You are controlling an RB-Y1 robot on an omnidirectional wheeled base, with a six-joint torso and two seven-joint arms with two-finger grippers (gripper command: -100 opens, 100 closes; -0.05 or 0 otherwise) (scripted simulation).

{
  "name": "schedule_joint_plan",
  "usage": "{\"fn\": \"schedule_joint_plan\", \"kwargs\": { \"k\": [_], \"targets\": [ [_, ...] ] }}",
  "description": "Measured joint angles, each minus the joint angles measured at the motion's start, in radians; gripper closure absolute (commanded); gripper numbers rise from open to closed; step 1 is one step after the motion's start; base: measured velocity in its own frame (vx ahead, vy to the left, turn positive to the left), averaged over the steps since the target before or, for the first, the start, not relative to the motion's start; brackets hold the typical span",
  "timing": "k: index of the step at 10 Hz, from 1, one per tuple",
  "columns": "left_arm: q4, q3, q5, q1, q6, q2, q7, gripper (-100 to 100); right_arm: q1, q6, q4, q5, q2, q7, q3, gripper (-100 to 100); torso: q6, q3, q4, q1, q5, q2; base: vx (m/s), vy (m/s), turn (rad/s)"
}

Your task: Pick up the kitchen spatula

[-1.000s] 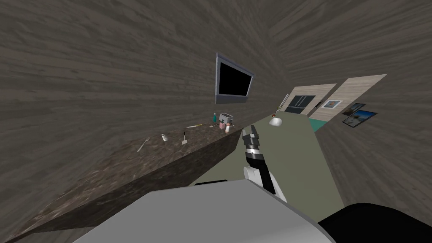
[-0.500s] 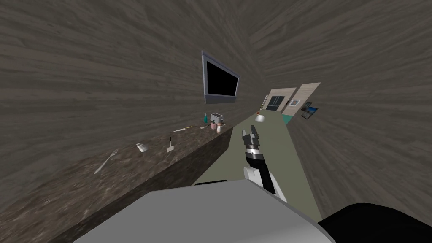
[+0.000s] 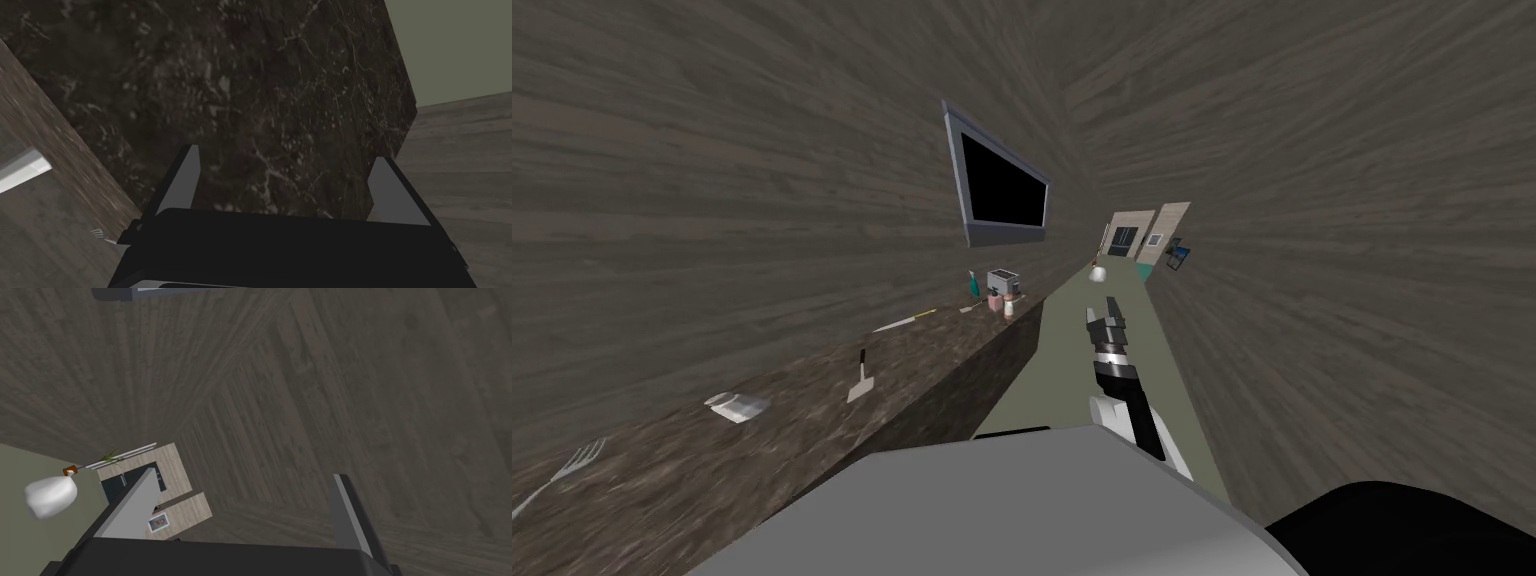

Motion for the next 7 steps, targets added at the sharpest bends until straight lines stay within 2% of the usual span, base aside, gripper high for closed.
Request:
{"fn": "schedule_joint_plan", "kwargs": {
  "k": [1, 2, 3, 4, 5, 6, 7],
  "targets": [
    [0.045, -0.024, 0.012, 0.005, 0.000, 0.026, 0.003, -100, 0.000, 0.000, 0.000, 0.000, 0.000, 0.000, 0.000, 0, 0.001, -0.001, 0.000, 0.000, 0.000, -0.001, 0.153, -0.045, -0.416],
    [0.029, -0.018, 0.044, 0.065, 0.021, 0.058, -0.015, -100, 0.000, 0.000, 0.000, 0.000, 0.000, 0.000, 0.000, 0, 0.001, -0.003, -0.001, -0.001, 0.000, -0.004, 0.114, -0.039, -0.417],
    [0.049, -0.029, 0.053, 0.072, 0.032, 0.077, -0.022, -100, 0.000, 0.000, 0.000, 0.000, 0.000, 0.000, 0.000, 0, 0.001, -0.002, -0.001, 0.000, 0.000, -0.004, 0.036, -0.019, -0.114],
    [0.065, -0.036, 0.054, 0.070, 0.030, 0.090, -0.017, -100, 0.000, 0.000, 0.000, 0.000, 0.000, 0.000, 0.000, 0, -0.001, 0.000, 0.000, 0.000, 0.000, 0.001, 0.059, -0.033, -0.382],
    [0.104, -0.059, 0.063, 0.076, 0.024, 0.123, -0.005, -100, 0.000, 0.000, 0.000, 0.000, 0.000, 0.000, 0.000, 0, 0.001, 0.000, 0.000, 0.000, 0.000, 0.000, 0.124, -0.022, -0.505],
    [0.129, -0.077, 0.081, 0.099, 0.033, 0.150, -0.012, -100, 0.000, 0.000, 0.000, 0.000, 0.000, 0.000, 0.000, 0, 0.001, -0.001, 0.000, 0.000, 0.000, -0.003, 0.107, 0.003, -0.309],
    [0.118, -0.073, 0.095, 0.121, 0.052, 0.160, -0.033, -100, 0.000, 0.000, 0.000, 0.000, 0.000, 0.000, 0.000, 0, 0.000, -0.001, 0.000, 0.001, 0.000, -0.002, 0.096, -0.019, -0.428]
  ]
}}
